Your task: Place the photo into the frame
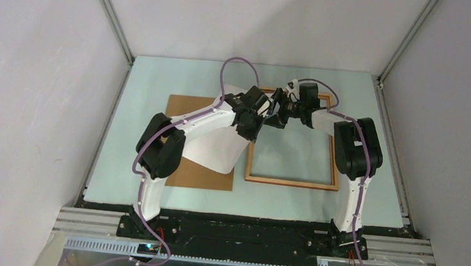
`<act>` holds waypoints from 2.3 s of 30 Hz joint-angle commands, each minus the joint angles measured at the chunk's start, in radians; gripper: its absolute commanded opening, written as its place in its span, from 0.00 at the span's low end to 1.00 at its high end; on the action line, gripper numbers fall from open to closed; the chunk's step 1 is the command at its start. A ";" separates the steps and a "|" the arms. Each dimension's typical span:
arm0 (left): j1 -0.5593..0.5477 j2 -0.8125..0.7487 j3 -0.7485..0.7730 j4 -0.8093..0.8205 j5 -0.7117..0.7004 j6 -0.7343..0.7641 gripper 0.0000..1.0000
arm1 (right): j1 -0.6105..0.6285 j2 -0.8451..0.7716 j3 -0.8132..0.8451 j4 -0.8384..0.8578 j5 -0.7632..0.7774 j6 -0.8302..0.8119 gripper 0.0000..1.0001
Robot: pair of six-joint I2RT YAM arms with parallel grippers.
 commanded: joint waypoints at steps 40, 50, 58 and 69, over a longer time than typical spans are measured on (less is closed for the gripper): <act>0.034 -0.372 -0.005 0.018 -0.055 0.316 0.89 | -0.434 -0.057 0.159 -0.969 -0.095 -0.898 0.00; 0.039 -0.348 -0.009 0.017 -0.054 0.325 0.89 | -0.492 0.088 0.430 -1.255 0.033 -1.163 0.00; 0.041 -0.343 -0.021 0.017 -0.054 0.335 0.88 | -0.479 0.208 0.625 -1.355 0.043 -1.235 0.00; 0.040 -0.329 -0.025 0.018 -0.054 0.342 0.88 | -0.443 0.248 0.717 -1.281 0.010 -1.173 0.00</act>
